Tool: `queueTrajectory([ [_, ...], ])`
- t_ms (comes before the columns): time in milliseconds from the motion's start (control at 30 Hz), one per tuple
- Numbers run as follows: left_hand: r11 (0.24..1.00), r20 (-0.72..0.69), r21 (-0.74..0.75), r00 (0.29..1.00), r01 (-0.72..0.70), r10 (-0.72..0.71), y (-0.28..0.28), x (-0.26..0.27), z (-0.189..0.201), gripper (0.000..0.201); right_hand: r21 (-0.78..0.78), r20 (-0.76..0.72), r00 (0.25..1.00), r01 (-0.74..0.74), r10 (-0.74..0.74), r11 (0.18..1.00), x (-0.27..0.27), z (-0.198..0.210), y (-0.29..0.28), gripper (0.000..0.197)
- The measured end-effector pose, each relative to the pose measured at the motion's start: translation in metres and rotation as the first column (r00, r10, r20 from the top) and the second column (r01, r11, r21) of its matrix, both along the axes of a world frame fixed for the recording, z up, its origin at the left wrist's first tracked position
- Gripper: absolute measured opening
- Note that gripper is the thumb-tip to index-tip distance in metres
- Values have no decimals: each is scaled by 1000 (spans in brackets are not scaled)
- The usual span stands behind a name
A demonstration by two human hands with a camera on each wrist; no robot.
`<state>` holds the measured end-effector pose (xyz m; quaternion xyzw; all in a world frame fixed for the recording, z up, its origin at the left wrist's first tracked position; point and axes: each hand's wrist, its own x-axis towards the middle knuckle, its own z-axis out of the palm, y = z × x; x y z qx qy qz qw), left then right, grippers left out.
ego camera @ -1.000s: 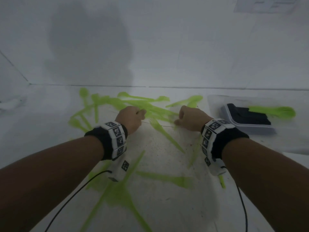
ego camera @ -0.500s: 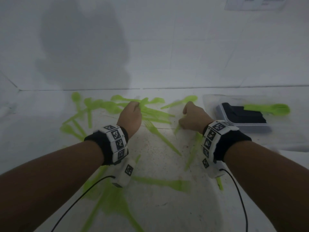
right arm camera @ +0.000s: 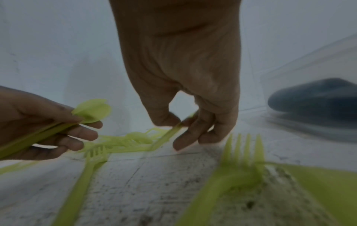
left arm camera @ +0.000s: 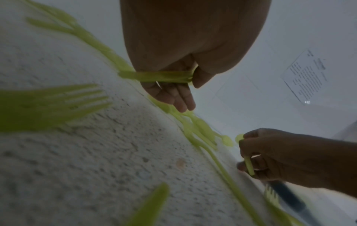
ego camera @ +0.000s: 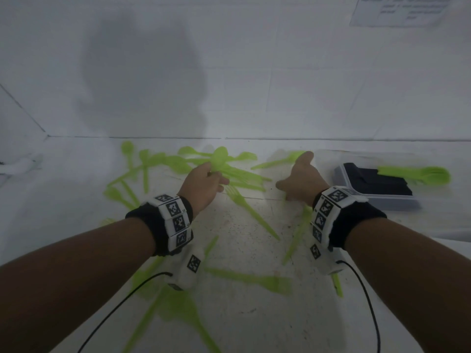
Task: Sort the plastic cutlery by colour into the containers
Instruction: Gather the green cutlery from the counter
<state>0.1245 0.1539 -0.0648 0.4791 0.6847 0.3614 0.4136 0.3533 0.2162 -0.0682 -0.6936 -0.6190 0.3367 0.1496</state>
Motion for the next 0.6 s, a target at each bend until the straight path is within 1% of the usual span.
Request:
queueTrajectory([
  [33,1000,24,5,1000,-11,10,1,1,1,32,100,-64,998,31,-24,994,0,0,-3,78],
  [67,1000,49,6,999,-18,18,2,4,2,28,201,-143,989,69,-41,977,0,2,-7,71],
  [100,1000,79,-8,997,-20,21,3,7,4,24,280,-225,973,107,-43,954,-3,4,-10,70],
  [133,1000,126,-18,992,-18,20,4,10,5,22,314,-302,953,137,-38,940,-8,8,-13,69],
  [167,999,176,-31,984,-14,19,5,15,8,21,287,-379,925,158,-39,945,-16,13,-14,66],
  [200,999,227,-38,974,-10,19,7,19,11,21,202,-459,887,158,-49,967,-24,18,-16,57],
  [233,999,280,-45,960,-12,24,9,24,13,22,75,-535,842,130,-70,989,-33,20,-17,44],
  [267,999,340,-48,940,-23,38,12,29,16,23,-54,-613,784,78,-95,995,-40,21,-18,31],
  [300,998,395,-49,917,-46,62,14,34,19,25,-155,-681,723,12,-116,988,-46,22,-21,23],
  [333,996,442,-49,892,-81,94,16,38,22,27,-211,-714,690,-52,-118,976,-51,21,-23,25],
  [367,992,472,-49,872,-119,128,19,43,25,29,-226,-721,686,-97,-99,969,-55,20,-26,29],
  [433,985,479,-49,861,-167,170,24,49,29,32,-187,-726,687,-141,-40,972,-58,21,-30,31],
  [500,984,472,-42,865,-173,173,27,52,28,34,-113,-730,683,-148,19,982,-55,18,-27,33],
  [533,982,473,-39,862,-187,183,28,52,27,32,-93,-735,678,-141,27,986,-52,17,-24,36],
  [567,974,470,-34,856,-225,214,28,50,25,26,-78,-732,681,-118,24,990,-48,16,-21,38],
  [600,959,469,-28,844,-282,262,29,47,24,21,-54,-704,710,-77,16,996,-44,15,-16,38],
])
